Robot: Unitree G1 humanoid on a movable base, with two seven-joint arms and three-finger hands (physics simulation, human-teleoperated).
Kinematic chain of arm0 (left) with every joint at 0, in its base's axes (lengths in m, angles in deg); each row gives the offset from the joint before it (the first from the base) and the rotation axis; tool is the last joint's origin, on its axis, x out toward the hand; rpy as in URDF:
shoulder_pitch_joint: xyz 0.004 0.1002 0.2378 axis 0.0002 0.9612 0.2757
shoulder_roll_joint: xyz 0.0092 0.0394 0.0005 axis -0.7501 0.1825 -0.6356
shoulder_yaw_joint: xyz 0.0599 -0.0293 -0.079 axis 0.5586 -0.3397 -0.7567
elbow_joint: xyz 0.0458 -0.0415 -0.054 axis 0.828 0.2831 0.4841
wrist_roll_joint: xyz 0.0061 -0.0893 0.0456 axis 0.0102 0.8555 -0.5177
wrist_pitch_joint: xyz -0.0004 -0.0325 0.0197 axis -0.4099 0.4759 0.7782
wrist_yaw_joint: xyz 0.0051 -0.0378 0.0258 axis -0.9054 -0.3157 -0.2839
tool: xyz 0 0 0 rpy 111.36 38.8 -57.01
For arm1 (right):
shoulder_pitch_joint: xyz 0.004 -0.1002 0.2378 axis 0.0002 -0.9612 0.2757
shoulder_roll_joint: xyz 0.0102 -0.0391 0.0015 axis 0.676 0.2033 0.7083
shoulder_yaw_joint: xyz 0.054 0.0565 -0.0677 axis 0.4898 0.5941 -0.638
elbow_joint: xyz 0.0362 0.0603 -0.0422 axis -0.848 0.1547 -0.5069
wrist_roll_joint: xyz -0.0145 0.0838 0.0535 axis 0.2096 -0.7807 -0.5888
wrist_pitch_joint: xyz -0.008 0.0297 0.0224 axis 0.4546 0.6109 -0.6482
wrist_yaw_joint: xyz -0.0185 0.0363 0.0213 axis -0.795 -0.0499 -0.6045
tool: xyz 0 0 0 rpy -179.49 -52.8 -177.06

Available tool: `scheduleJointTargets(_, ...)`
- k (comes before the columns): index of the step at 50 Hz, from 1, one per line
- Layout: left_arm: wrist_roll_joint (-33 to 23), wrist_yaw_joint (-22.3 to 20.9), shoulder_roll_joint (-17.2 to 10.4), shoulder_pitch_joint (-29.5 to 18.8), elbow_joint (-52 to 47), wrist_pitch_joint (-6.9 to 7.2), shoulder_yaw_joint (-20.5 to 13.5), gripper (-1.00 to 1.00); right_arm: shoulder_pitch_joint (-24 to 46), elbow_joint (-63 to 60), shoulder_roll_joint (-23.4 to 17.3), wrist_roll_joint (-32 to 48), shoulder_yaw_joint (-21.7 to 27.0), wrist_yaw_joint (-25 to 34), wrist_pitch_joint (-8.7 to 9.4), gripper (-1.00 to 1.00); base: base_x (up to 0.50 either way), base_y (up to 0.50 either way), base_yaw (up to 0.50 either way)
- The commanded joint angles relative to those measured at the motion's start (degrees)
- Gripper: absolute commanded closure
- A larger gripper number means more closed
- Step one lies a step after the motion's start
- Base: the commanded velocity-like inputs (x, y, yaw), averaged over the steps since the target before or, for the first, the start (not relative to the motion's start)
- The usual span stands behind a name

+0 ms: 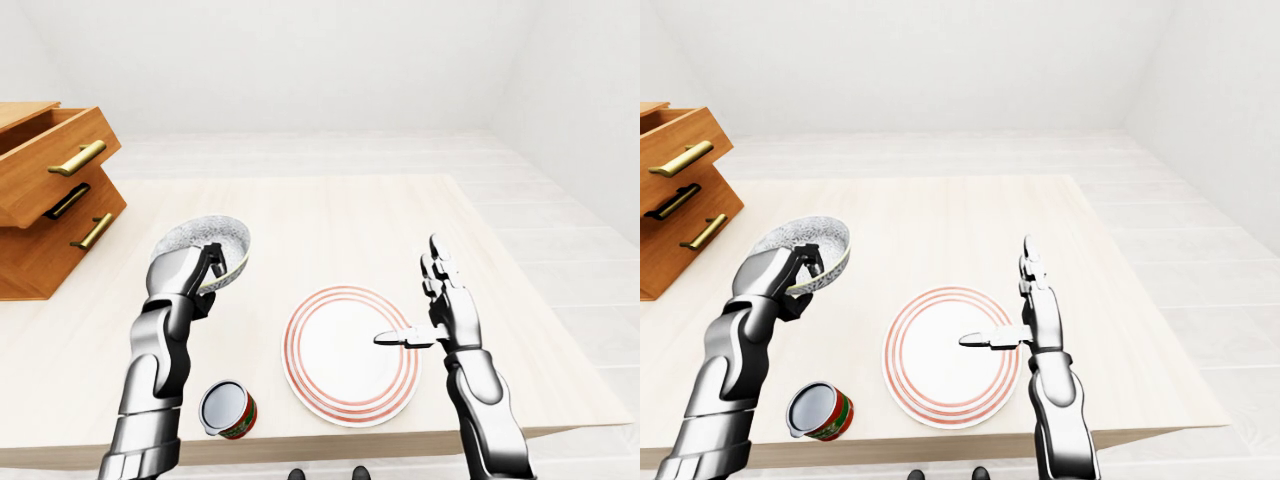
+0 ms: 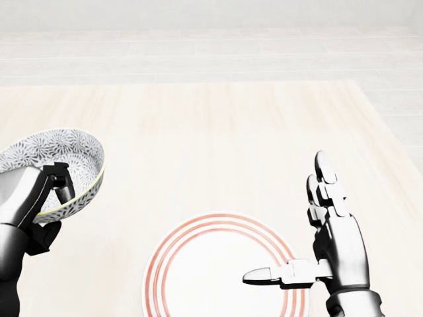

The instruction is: Put the bowl on the plate.

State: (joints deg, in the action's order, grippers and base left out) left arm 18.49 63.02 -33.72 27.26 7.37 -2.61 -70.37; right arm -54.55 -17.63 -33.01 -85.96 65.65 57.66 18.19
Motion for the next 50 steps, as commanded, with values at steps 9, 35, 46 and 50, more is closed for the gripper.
scheduleJointTargets(9,-2.5,-4.5,3.1,-2.1,-7.6,0.00,2.5,1.00,-1.5,-3.8,0.0,0.1,0.7,0.3,0.00,-1.00,0.00,0.00,0.00)
scheduleJointTargets(35,-5.9,-10.1,7.4,-3.3,-14.1,0.00,6.8,1.00,-5.6,-5.0,0.4,-0.2,2.0,1.1,0.00,-1.00,0.00,0.00,0.00)
scheduleJointTargets(46,-7.0,-9.9,10.2,-2.9,-14.7,-0.05,9.4,1.00,-7.6,-5.6,0.8,-0.3,2.7,1.4,0.00,-1.00,0.00,0.00,0.00)
scheduleJointTargets(50,-6.6,-10.2,11.7,-2.3,-15.3,-0.32,10.6,1.00,-8.1,-6.3,0.8,-0.4,3.0,1.5,0.00,-1.00,0.00,0.00,0.00)
